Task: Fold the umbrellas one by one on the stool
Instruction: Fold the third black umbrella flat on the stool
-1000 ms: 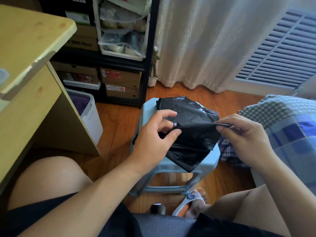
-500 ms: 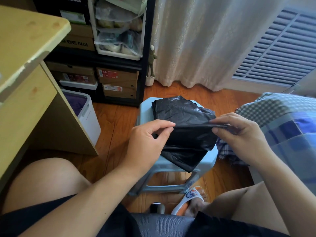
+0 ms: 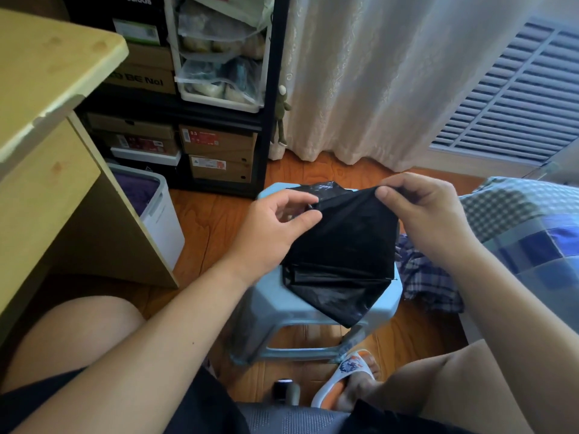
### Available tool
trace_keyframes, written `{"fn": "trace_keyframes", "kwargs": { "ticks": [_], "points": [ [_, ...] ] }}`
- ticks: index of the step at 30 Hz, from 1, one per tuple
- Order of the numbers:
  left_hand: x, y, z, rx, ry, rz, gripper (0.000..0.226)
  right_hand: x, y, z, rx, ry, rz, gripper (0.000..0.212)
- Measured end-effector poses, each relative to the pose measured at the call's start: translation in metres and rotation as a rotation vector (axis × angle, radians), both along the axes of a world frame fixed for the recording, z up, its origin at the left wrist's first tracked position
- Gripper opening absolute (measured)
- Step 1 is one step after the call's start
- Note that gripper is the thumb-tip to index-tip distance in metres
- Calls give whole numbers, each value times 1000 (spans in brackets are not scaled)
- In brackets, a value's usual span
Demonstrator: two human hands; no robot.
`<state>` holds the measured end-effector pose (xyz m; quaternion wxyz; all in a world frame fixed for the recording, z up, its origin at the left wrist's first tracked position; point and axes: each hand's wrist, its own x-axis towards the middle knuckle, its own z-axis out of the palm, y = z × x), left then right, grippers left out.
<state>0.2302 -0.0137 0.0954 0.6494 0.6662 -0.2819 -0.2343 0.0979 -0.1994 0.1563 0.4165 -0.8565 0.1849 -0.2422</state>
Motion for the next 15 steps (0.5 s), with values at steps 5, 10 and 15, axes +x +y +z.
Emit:
{"fn": "trace_keyframes", "kwargs": {
  "ticks": [5,10,15],
  "points": [
    [20,-23,-3,-2,111,138,4,26,-24,-13,128,16,-9,18],
    [23,-31,-1,50,275,157,12,25,-37,-44,393,-61,-111,21],
    [19,-23,1,94,265,280,15,25,-37,-39,411,-88,-44,24]
  ]
}}
